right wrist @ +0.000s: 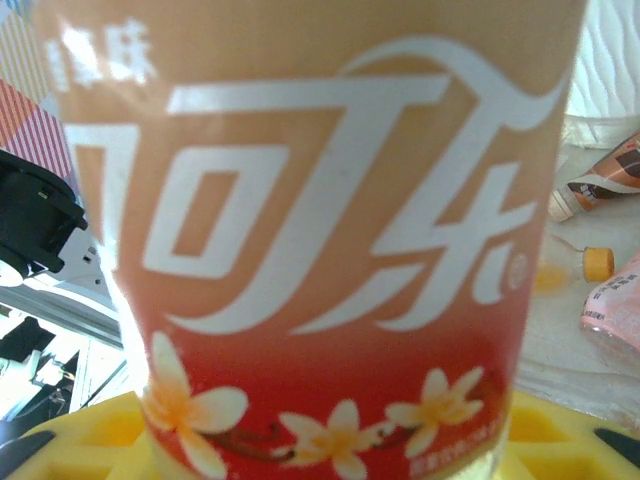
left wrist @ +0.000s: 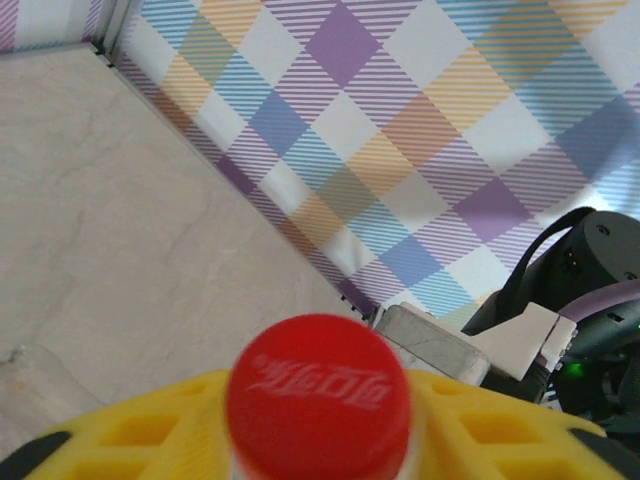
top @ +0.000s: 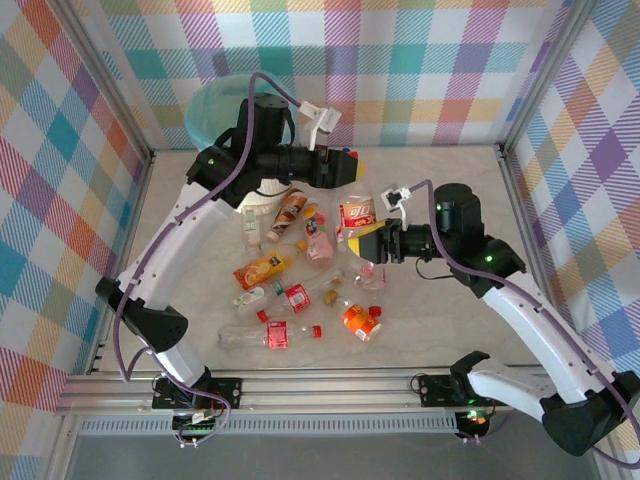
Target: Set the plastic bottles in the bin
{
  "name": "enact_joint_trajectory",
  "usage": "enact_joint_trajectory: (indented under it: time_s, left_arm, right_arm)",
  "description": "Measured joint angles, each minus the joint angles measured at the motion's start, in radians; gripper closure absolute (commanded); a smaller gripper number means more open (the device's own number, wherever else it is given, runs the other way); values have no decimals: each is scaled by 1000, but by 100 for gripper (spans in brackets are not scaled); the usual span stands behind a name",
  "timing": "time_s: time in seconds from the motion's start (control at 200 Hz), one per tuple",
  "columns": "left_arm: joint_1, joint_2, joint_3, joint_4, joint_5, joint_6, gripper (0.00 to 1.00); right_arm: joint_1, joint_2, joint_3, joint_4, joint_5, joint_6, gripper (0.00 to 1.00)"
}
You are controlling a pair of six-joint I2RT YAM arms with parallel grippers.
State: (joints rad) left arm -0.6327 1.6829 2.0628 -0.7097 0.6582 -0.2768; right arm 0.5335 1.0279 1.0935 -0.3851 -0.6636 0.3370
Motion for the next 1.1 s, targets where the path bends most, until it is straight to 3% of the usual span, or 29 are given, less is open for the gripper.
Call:
enact_joint_trajectory:
  time_s: [0.105,0.355,0.545,0.63,0.855,1.1]
  left_arm:
    - [0,0,11,-18,-22,13,60]
    - [0,0,23,-48,-56,26,85]
    - [-2,-7,23,-48,-93,39,96]
    - [-2,-12,23,-48,-141,49,100]
    - [29,-36,23,-44,-277,58,100]
    - [148,-55,58,9,-439,73,100]
  right_arm:
    - [6,17,10,0,-4,-11,49]
    - [13,47,18,-1,-3,-40,46]
    - [17,51,26,-8,20,-47,26]
    - [18,48,30,-8,53,-47,9]
    - [18,9,47,4,193,-67,2]
    - [18,71,154,24,344,-80,1]
